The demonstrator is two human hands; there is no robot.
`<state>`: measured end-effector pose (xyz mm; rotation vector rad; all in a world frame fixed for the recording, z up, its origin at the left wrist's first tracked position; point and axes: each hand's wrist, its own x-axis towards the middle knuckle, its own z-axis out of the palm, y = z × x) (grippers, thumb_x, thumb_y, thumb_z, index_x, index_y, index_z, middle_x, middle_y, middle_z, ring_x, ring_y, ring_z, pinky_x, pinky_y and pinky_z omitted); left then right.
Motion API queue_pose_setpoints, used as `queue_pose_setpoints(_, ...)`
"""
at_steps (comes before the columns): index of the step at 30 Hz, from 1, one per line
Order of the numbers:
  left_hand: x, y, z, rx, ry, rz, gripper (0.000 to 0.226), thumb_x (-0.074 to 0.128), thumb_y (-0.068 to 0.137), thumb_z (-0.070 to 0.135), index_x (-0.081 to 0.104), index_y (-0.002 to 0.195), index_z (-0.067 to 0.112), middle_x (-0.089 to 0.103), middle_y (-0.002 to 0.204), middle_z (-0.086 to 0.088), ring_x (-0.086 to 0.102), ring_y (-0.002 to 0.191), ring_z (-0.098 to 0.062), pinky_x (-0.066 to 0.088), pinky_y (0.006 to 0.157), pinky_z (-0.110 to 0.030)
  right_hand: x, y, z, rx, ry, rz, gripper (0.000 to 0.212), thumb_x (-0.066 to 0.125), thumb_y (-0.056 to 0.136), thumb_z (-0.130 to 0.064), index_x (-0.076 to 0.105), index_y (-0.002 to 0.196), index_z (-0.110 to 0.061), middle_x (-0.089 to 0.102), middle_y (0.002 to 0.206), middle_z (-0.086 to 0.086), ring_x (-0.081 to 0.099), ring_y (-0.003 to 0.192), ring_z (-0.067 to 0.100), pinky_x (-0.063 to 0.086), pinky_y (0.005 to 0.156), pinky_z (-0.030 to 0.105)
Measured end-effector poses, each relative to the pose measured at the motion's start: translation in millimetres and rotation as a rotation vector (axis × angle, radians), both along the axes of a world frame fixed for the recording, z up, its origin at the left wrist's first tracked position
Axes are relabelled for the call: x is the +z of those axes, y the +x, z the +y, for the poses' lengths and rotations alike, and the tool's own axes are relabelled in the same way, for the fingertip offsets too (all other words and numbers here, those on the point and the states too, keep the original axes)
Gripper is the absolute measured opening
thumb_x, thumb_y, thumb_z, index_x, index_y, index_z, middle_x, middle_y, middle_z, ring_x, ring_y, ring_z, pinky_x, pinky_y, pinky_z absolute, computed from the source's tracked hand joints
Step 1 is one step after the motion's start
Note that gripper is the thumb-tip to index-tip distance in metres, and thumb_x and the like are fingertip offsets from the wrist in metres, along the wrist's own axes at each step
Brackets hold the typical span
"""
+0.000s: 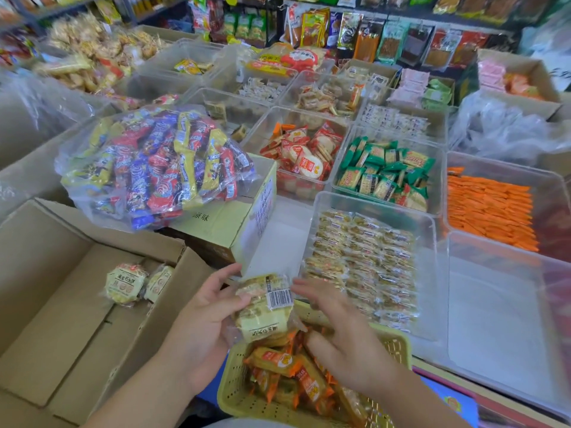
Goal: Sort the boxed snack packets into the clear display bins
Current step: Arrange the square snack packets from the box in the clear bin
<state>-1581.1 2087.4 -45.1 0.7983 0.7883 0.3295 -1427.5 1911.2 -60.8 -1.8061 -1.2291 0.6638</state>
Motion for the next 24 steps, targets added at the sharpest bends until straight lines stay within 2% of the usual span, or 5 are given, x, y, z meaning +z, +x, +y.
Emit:
queue_pose_setpoints(8,3.3,35.1,-16.6,-0.144,0.03,0.094,0.061,0.075,0.072,0.005,0.064,0.131,0.018,0.073,0.125,-0.012,0.073,0.104,-0.032,0.061,0.078,-0.047,6.1,-4.2,-13.8,-0.168,0.036,-0.038,0.068,0.082,0.079,-0.034,0.053,0.14,-0.043,0.033,0.151,-0.022,0.042,0.132,-0.008,0.044,0.105,0.02)
queue_pose_setpoints(14,7.6,54.5,-22.1,-0.411,0.077,0.306,0.066,0.059,0.074,0.067,0.076,0.116,0.019,0.076,0.115,-0.013,0.073,0.086,-0.029,0.062,0.078,-0.046,13.3,14.5,-16.8,-0.41,0.065,-0.007,0.046,0.072,0.077,-0.065,0.076,0.097,-0.024,0.063,0.102,-0.022,0.058,0.098,-0.008,0.043,0.081,0.01)
queue_pose_setpoints(19,1.9,55.4,-24.4,-0.469,0.154,0.195,0.038,0.071,0.087,0.047,0.076,0.115,0.022,0.075,0.117,-0.017,0.072,0.105,-0.038,0.057,0.093,-0.054,7.0,16.8,-13.7,-0.506,0.038,0.484,0.085,0.067,0.076,-0.074,0.062,0.086,0.01,0.058,0.085,0.036,0.05,0.066,0.024,0.04,0.061,0.046)
queue_pose_setpoints(22,-0.4,58.0,-27.6,-0.45,0.18,0.189,0.028,0.073,0.086,0.031,0.077,0.109,0.016,0.076,0.109,-0.02,0.074,0.091,-0.034,0.062,0.078,-0.045,4.8,15.7,-14.3,-0.52,0.038,0.629,0.066,0.065,0.078,-0.07,0.071,0.097,-0.007,0.07,0.094,0.024,0.067,0.087,0.04,0.053,0.081,0.061)
queue_pose_setpoints(24,-1.5,61.3,-29.2,-0.379,0.155,0.22,0.023,0.072,0.093,0.022,0.074,0.112,0.009,0.077,0.104,-0.021,0.074,0.081,-0.032,0.062,0.068,-0.039,1.7,15.2,-16.7,-0.531,0.057,0.612,0.041,0.06,0.08,-0.068,0.069,0.106,-0.038,0.074,0.104,0.0,0.071,0.094,0.019,0.061,0.078,0.042)
